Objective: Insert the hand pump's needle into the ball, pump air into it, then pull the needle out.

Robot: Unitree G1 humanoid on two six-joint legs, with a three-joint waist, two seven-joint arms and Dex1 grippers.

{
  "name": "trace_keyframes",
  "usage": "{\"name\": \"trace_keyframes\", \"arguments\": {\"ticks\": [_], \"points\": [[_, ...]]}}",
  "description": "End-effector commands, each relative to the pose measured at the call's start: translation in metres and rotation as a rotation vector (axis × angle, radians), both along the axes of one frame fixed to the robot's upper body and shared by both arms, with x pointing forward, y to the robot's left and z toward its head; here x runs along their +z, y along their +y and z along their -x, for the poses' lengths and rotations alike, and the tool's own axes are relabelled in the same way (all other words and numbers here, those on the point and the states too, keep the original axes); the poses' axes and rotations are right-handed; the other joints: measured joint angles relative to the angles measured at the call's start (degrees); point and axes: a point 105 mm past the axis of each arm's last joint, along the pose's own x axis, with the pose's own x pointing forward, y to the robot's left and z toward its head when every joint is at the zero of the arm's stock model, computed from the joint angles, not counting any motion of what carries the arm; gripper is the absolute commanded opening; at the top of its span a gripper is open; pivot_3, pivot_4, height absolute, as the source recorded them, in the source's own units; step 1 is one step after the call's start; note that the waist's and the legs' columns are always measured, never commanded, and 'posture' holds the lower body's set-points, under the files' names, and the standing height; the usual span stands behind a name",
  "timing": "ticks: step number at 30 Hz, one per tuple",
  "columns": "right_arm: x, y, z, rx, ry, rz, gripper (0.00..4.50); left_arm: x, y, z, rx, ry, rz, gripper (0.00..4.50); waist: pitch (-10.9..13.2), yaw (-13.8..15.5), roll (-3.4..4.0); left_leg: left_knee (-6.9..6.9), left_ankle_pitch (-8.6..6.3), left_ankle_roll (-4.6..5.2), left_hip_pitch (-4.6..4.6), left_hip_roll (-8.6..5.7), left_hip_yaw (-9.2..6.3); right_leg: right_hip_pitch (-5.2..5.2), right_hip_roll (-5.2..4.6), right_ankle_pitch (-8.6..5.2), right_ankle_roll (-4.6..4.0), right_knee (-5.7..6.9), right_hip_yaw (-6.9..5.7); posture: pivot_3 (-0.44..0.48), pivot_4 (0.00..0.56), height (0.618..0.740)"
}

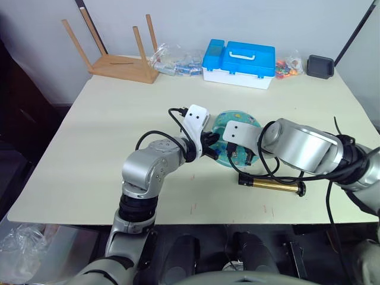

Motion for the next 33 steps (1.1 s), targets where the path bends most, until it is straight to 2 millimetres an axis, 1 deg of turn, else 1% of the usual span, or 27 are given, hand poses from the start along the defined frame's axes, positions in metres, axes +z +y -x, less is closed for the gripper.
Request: {"name": "trace_keyframes", "arguments": {"ticks": [1, 14, 22, 33], "points": [[0.0093, -0.0065, -0.0058, -0.038, -0.041, -0.021, 0.34, -0.0045, -0.0028, 0.0056, -0.020, 0.019, -0.005, 0.00, 0.0, 0.0, 0.00, 0.00, 0.00, 0.00, 0.00, 0.00, 0.00, 0.00, 0.00, 0.00, 0.00, 0.00, 0.00, 0.000, 0.150, 0.740], [0.0128, -0.0082, -0.0075, -0.049, -0.050, -0.033, 0.34, -0.0038, -0.0030, 0.0041, -0.019, 0.017, -0.008, 0.00, 0.0, 0.0, 0.00, -0.01, 0.00, 0.00, -0.01, 0.00, -0.01, 0.00, 0.00, -0.02, -0.03, -0.03, 0.00, 0.000, 0.150, 0.740], [0.0156, -0.0043, -0.0065, -0.040, -0.048, -0.061, 0.34, -0.0046, -0.0024, 0.0038, -0.014, 0.017, -0.009, 0.00, 0.0, 0.0, 0.00, -0.03, 0.00, 0.00, -0.02, 0.01, -0.02, 0.00, 0.00, -0.02, -0.03, -0.06, -0.02, 0.000, 0.150, 0.740], [0.0130, -0.0060, -0.0080, -0.056, -0.046, -0.063, 0.34, -0.0046, -0.0029, 0.0038, -0.018, 0.015, -0.011, 0.00, 0.0, 0.0, 0.00, -0.03, 0.00, 0.00, -0.02, 0.01, -0.02, 0.00, 0.00, -0.02, -0.03, -0.08, -0.02, 0.000, 0.150, 0.740]]}}
